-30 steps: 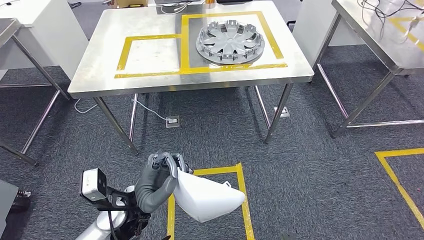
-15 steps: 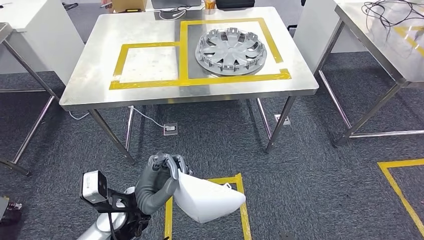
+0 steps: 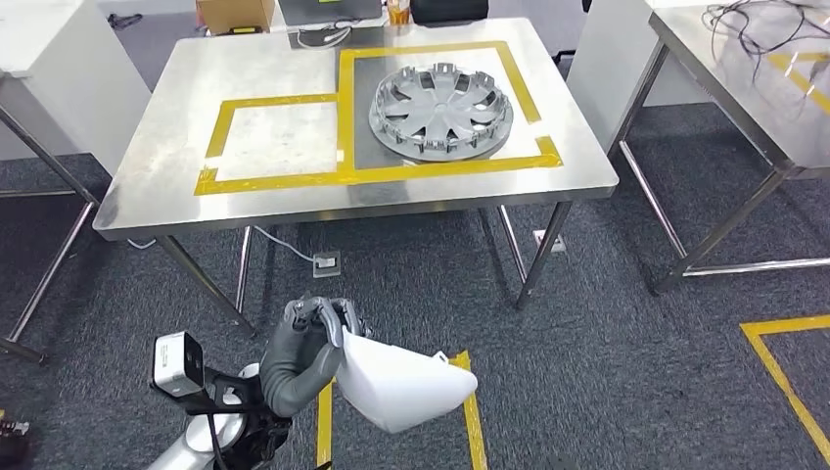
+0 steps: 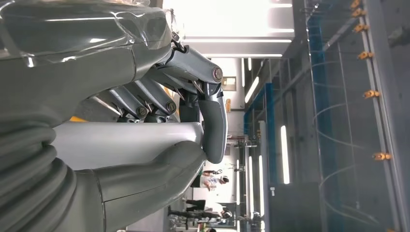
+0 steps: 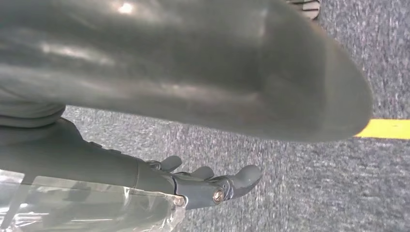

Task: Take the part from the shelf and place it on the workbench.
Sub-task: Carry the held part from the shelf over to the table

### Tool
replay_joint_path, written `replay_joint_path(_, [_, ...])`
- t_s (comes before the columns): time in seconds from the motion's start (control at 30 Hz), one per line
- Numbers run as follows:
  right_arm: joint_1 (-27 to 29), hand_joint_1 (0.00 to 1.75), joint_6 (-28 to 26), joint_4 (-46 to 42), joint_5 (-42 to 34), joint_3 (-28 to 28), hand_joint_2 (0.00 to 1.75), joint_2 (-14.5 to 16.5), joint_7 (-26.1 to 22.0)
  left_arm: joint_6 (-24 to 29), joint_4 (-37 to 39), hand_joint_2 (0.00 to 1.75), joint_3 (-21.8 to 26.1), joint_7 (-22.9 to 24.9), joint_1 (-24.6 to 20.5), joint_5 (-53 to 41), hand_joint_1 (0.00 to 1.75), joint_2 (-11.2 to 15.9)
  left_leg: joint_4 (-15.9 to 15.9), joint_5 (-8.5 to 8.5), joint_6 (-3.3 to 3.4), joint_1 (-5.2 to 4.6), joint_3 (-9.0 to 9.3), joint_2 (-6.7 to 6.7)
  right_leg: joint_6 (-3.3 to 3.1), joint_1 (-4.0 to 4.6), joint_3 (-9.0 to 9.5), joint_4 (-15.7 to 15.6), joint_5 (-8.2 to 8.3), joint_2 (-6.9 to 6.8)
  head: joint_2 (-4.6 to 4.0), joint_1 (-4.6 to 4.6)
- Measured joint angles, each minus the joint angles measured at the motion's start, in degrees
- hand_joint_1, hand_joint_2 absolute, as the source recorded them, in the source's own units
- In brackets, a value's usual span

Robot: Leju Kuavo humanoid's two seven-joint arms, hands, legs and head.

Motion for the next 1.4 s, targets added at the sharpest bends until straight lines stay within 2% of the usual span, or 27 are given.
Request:
replay_joint_path(0.03, [-0.08,0.0,0.13,-0.01,0.22,0.02,0.0,0.0,0.01,-0.04,-0.06,1.75,0.02,-0.04,-0.02,0.02,1.75,-0.01,-0.15,-0.36,0.13,-0.15,0.13,-0.05,0.31,0.11,0.14,-0.07,-0.22,-0.04,0.0,-0.01])
replay_joint_path(0.13, [-0.24,0.0,0.21,-0.03,0.69,0.05,0.0,-0.08,0.09,-0.13,-0.41,1.75,0.07,-0.15,-0.02,0.04,1.75,-0.09,-1.56,0.36,0.56,0.11,1.47,-0.41,0.86,0.28,-0.24,1.03,-1.32,-0.38,0.0,0.05])
replay_joint_path(0.17, [-0.33,0.0,0.22,-0.04,0.82,0.07,0.0,-0.12,0.15,-0.16,-0.5,1.75,0.07,-0.19,-0.08,0.03,1.75,-0.16,-2.12,0.5,0.76,0.28,1.95,-0.59,0.83,0.27,-1.38,3.36,-2.36,-0.46,0.0,0.15])
replay_joint_path(0.23, [-0.43,0.0,0.22,-0.05,1.05,0.1,0.0,-0.24,0.34,-0.23,-0.53,1.75,0.04,-0.25,-0.12,0.01,1.75,-0.27,-2.46,0.41,1.14,0.37,2.23,-1.13,0.72,0.02,-5.96,11.31,-5.22,-0.48,0.0,0.26])
replay_joint_path(0.27, [-0.39,0.0,0.23,-0.05,1.15,0.12,0.0,-0.29,0.46,-0.25,-0.53,1.75,0.01,-0.25,-0.06,0.0,1.75,-0.3,-2.45,0.29,1.23,0.36,2.25,-1.57,0.9,-0.11,-8.42,15.05,-6.2,-0.48,0.0,0.26])
replay_joint_path(0.3, [-0.3,0.0,0.23,-0.05,1.22,0.13,0.0,-0.34,0.58,-0.25,-0.53,1.75,-0.02,-0.25,0.01,-0.01,1.75,-0.3,-2.43,0.18,1.23,0.36,2.29,-2.11,1.32,-0.29,-10.11,17.1,-6.33,-0.48,0.0,0.24])
replay_joint_path(0.33, [-0.23,0.0,0.24,-0.05,1.28,0.14,0.0,-0.39,0.67,-0.25,-0.53,1.75,-0.03,-0.25,0.05,-0.01,1.75,-0.3,-2.38,0.05,1.15,0.38,2.38,-2.71,1.95,-0.51,-10.62,16.76,-5.41,-0.48,0.0,0.26])
replay_joint_path(0.37, [-0.22,0.0,0.24,-0.05,1.31,0.15,0.0,-0.45,0.72,-0.26,-0.53,1.75,-0.04,-0.25,0.07,0.0,1.75,-0.3,-2.25,-0.11,1.0,0.41,2.5,-3.34,2.67,-0.77,-9.88,14.0,-3.57,-0.41,0.0,0.27])
replay_joint_path(0.4, [-0.26,0.0,0.24,-0.05,1.33,0.15,0.0,-0.5,0.75,-0.27,-0.53,1.75,-0.04,-0.25,0.07,0.0,1.75,-0.3,-1.98,-0.34,0.76,0.44,2.56,-3.97,3.35,-1.07,-8.27,9.68,-1.35,0.04,0.0,0.27])
replay_joint_path(0.43, [-0.32,0.0,0.24,-0.05,1.34,0.15,0.0,-0.54,0.77,-0.29,-0.53,1.75,-0.03,-0.26,0.05,0.0,1.75,-0.3,-1.48,-0.66,0.45,0.34,2.49,-4.53,3.63,-1.22,-6.65,5.57,0.58,0.64,0.0,0.3])
replay_joint_path(0.5, [-0.41,0.0,0.23,-0.05,1.33,0.15,0.0,-0.56,0.81,-0.38,-0.53,1.75,-0.03,-0.26,0.06,-0.03,1.75,-0.31,-0.6,-1.33,-0.18,0.16,2.18,-5.38,2.92,-1.28,-4.87,1.12,2.45,1.44,0.0,0.27])
replay_joint_path(0.57, [-0.5,0.0,0.22,-0.05,1.28,0.15,0.0,-0.5,0.83,-0.48,-0.53,1.75,-0.02,-0.26,0.11,-0.04,1.75,-0.3,-0.33,-1.67,-0.71,0.22,1.99,-5.77,1.63,-1.13,-4.54,0.91,2.59,1.14,0.0,0.21])
replay_joint_path(0.63, [-0.63,0.0,0.22,-0.1,1.19,0.14,0.0,-0.41,0.78,-0.55,-0.54,1.75,0.01,-0.26,0.14,-0.04,1.75,-0.26,0.85,-2.53,-1.34,0.35,1.52,-4.33,0.88,-1.28,-4.05,0.82,2.71,0.88,0.0,0.1])
replay_joint_path(0.7, [-0.64,0.0,0.2,-0.14,1.06,0.1,0.0,-0.41,0.73,-0.58,-0.55,1.75,0.03,-0.27,0.09,-0.05,1.75,-0.24,6.17,-5.5,-2.02,0.54,-0.88,-1.68,0.34,-1.44,-3.77,0.77,2.64,0.63,0.0,-0.16])
replay_joint_path(0.77, [-0.56,0.0,0.13,-0.14,0.97,0.07,0.0,-0.48,0.73,-0.58,-0.54,1.75,0.04,-0.28,0.08,-0.05,1.75,-0.21,14.39,-8.96,-2.56,0.98,-5.04,-0.34,0.09,-1.38,-3.65,0.78,2.43,0.36,0.0,-0.31])
replay_joint_path(0.8, [-0.52,0.0,0.09,-0.14,0.95,0.05,0.0,-0.49,0.73,-0.58,-0.54,1.75,0.03,-0.28,0.11,-0.05,1.75,-0.2,16.99,-9.55,-2.73,1.2,-6.5,-0.14,0.09,-1.38,-3.6,0.78,2.32,0.23,0.0,-0.32])
replay_joint_path(0.83, [-0.5,0.0,0.06,-0.14,0.92,0.03,0.0,-0.49,0.73,-0.58,-0.53,1.75,0.03,-0.28,0.13,-0.05,1.75,-0.19,17.36,-9.03,-2.83,1.37,-6.86,-0.03,0.15,-1.39,-3.47,0.79,2.19,0.14,0.0,-0.34])
replay_joint_path(0.87, [-0.5,0.0,0.04,-0.14,0.91,0.01,0.0,-0.48,0.72,-0.58,-0.54,1.75,0.03,-0.28,0.12,-0.05,1.75,-0.18,15.17,-7.44,-2.83,1.48,-5.89,0.02,0.27,-1.4,-3.26,0.79,2.0,0.09,0.0,-0.34])
replay_joint_path(0.93, [-0.54,0.0,0.03,-0.14,0.91,-0.01,0.0,-0.41,0.72,-0.58,-0.55,1.75,0.05,-0.28,0.04,-0.1,1.75,-0.19,6.76,-3.6,-2.49,1.49,-1.6,0.19,0.59,-1.36,-2.68,0.77,1.58,0.05,0.0,-0.31])
replay_joint_path(1.0, [-0.61,0.0,0.02,-0.14,0.91,-0.02,0.0,-0.35,0.72,-0.54,-0.56,1.75,0.09,-0.27,-0.11,-0.28,1.75,-0.22,1.22,-2.12,-1.94,1.16,1.43,0.24,1.05,-1.12,-2.48,0.77,1.24,-0.01,0.0,-0.29])
replay_joint_path(1.1, [-0.61,0.0,0.0,-0.14,0.9,-0.04,0.0,-0.36,0.72,-0.44,-0.62,1.75,0.15,-0.24,-0.17,-0.45,1.75,-0.26,0.17,-2.37,-0.98,0.86,2.08,-0.06,2.01,-1.1,-2.43,0.53,0.89,-0.3,0.0,-0.29])
replay_joint_path(1.17, [-0.66,0.0,-0.04,-0.14,0.92,-0.05,0.0,-0.36,0.67,-0.41,-0.74,1.75,0.19,-0.24,-0.26,-0.51,1.75,-0.32,-0.8,-2.3,-0.1,1.03,2.92,-0.17,2.21,-1.1,-3.12,2.27,-0.1,-0.45,0.0,-0.2])
replay_joint_path(1.2, [-0.69,0.0,-0.05,-0.14,0.96,-0.05,0.0,-0.36,0.63,-0.4,-0.79,1.75,0.21,-0.23,-0.29,-0.61,1.75,-0.37,-1.22,-2.32,0.34,1.11,3.33,-0.2,2.04,-1.07,-4.55,5.06,-1.24,-0.48,0.0,-0.14])
replay_joint_path(1.3, [-0.55,0.0,-0.05,-0.14,1.26,-0.05,0.0,-0.43,0.57,-0.19,-0.81,1.75,0.13,-0.12,-0.11,-1.31,1.75,-0.43,-1.32,-2.84,1.03,0.68,3.77,-0.55,1.64,-0.98,-11.24,16.58,-4.59,-0.49,0.0,-0.1])
replay_joint_path(1.33, [-0.45,0.0,-0.05,-0.14,1.4,-0.05,0.0,-0.46,0.58,-0.06,-0.81,1.75,0.1,-0.08,-0.03,-1.53,1.75,-0.43,-1.29,-3.03,1.06,0.59,3.97,-0.75,1.88,-0.98,-12.35,17.81,-4.41,-0.49,0.0,-0.12])
replay_joint_path(1.37, [-0.39,0.0,-0.03,-0.14,1.53,-0.05,0.0,-0.49,0.58,0.07,-0.81,1.75,0.09,-0.08,0.01,-1.68,1.75,-0.43,-1.25,-3.26,0.99,0.54,4.27,-0.95,2.29,-0.98,-12.19,16.52,-3.19,-0.49,0.0,-0.1])
replay_joint_path(1.4, [-0.4,0.0,-0.01,-0.14,1.68,-0.05,0.0,-0.51,0.58,0.21,-0.81,1.75,0.09,-0.08,0.01,-1.83,1.75,-0.43,-1.19,-3.58,0.86,0.53,4.68,-1.11,2.74,-0.98,-10.85,12.99,-1.23,-0.5,0.0,-0.1])
